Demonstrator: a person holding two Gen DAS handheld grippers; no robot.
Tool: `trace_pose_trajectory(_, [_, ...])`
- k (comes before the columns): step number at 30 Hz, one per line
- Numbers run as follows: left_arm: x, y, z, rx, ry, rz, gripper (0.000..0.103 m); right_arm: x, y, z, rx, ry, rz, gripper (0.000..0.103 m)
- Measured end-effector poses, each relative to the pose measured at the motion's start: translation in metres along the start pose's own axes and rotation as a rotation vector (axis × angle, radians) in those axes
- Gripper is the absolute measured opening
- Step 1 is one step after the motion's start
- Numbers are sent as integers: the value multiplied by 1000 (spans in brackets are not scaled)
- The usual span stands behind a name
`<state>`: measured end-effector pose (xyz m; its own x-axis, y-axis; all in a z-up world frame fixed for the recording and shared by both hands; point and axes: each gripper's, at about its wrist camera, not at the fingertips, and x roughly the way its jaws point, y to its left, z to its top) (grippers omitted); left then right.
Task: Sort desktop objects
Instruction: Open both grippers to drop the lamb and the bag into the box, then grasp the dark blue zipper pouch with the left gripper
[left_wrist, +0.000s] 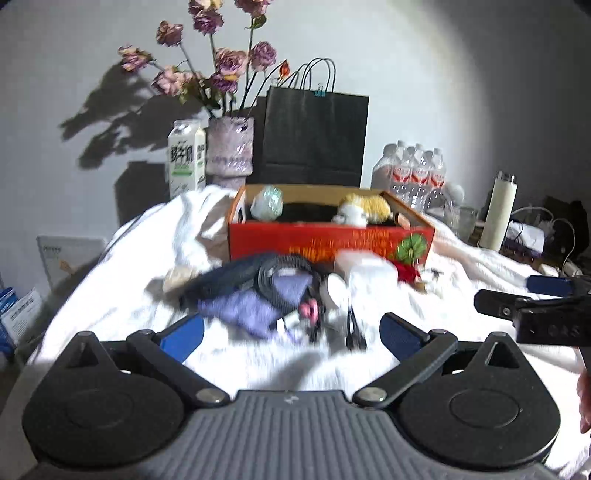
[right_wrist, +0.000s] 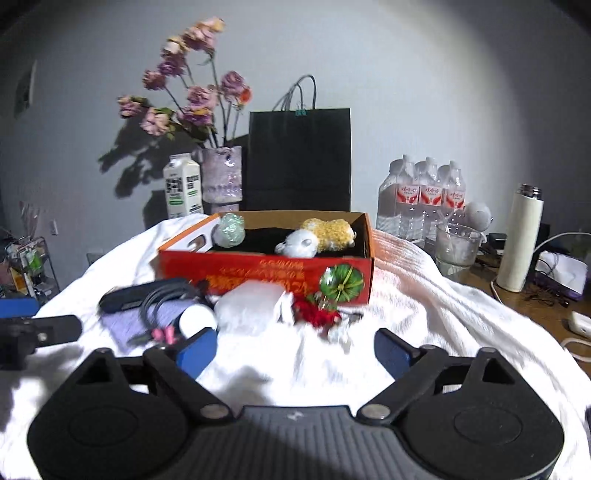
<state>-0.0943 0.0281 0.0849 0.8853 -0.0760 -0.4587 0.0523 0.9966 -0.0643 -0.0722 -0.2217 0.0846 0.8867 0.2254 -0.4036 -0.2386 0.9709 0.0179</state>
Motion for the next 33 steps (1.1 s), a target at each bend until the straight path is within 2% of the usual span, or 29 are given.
trace_pose_trajectory(3, [-17, -7, -20, 8, 0, -20, 103, -23, 6, -19, 4, -44, -14, 103])
trace_pose_trajectory(7, [-28, -15, -37, 51, 9, -35, 103, -42, 13, -32, -15, -47, 1, 103])
trace_pose_trajectory(15, [-16, -6, -45, 15, 27, -26, 103, -43, 25, -37, -9, -67, 31, 103])
trace_pose_trajectory(19, [-5, 6, -44, -12, 37, -12, 103, -32, 28, -40, -10, -55, 48, 101])
trace_pose_trajectory(24, [14, 29, -28, -35, 19, 10, 103, -7, 31, -32, 16, -32, 91, 95])
trace_pose_trajectory(27, [29, 41, -11, -6, -10, -24, 103, 14, 34, -23, 22, -7, 119, 94])
trace_pose_trajectory(33, [78, 68, 19, 66, -10, -39, 103, 75, 40, -5, 70, 82, 167, 81])
